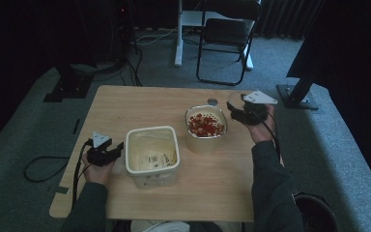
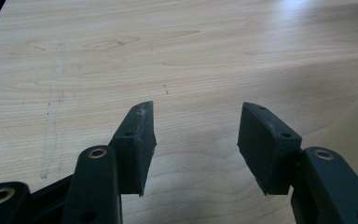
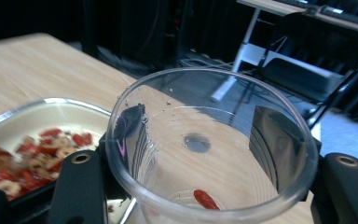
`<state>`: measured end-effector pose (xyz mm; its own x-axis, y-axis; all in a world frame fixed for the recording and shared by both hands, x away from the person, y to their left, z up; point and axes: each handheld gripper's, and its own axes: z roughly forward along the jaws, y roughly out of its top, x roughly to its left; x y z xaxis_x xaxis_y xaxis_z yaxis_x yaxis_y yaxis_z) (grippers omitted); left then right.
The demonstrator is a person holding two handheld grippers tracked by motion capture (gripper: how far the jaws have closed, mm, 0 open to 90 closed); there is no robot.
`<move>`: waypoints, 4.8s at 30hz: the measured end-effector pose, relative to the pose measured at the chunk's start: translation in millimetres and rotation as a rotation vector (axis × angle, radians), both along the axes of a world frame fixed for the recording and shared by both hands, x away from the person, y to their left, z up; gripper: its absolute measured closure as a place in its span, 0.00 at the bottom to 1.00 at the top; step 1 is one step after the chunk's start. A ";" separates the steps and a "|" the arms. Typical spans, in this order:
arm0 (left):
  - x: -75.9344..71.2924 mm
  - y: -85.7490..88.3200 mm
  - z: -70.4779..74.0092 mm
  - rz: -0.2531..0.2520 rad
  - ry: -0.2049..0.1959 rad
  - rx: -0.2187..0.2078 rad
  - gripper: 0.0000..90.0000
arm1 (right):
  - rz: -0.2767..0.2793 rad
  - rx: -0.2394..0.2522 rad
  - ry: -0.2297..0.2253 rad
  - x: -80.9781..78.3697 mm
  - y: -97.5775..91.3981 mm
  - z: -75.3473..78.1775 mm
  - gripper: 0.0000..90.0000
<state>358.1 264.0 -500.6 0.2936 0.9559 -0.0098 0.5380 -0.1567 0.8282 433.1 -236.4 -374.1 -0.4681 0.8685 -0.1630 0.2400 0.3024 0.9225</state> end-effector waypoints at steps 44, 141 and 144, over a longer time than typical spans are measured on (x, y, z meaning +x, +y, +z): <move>6.8 -2.8 -8.5 0.008 0.026 0.051 0.51 | 0.232 0.142 0.061 -30.0 19.7 16.5 0.39; 8.0 -4.2 -9.9 0.003 0.036 0.048 0.52 | 0.692 0.246 0.137 -66.6 143.1 41.5 0.38; 7.9 -4.2 -9.9 0.002 0.037 0.049 0.51 | 0.707 0.244 0.143 -68.1 147.3 40.8 0.38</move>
<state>366.0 259.8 -510.5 0.2917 0.9562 0.0257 0.5686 -0.1949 0.7992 364.9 -89.1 -333.4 -0.9287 0.3574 0.0993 0.1869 0.2198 0.9575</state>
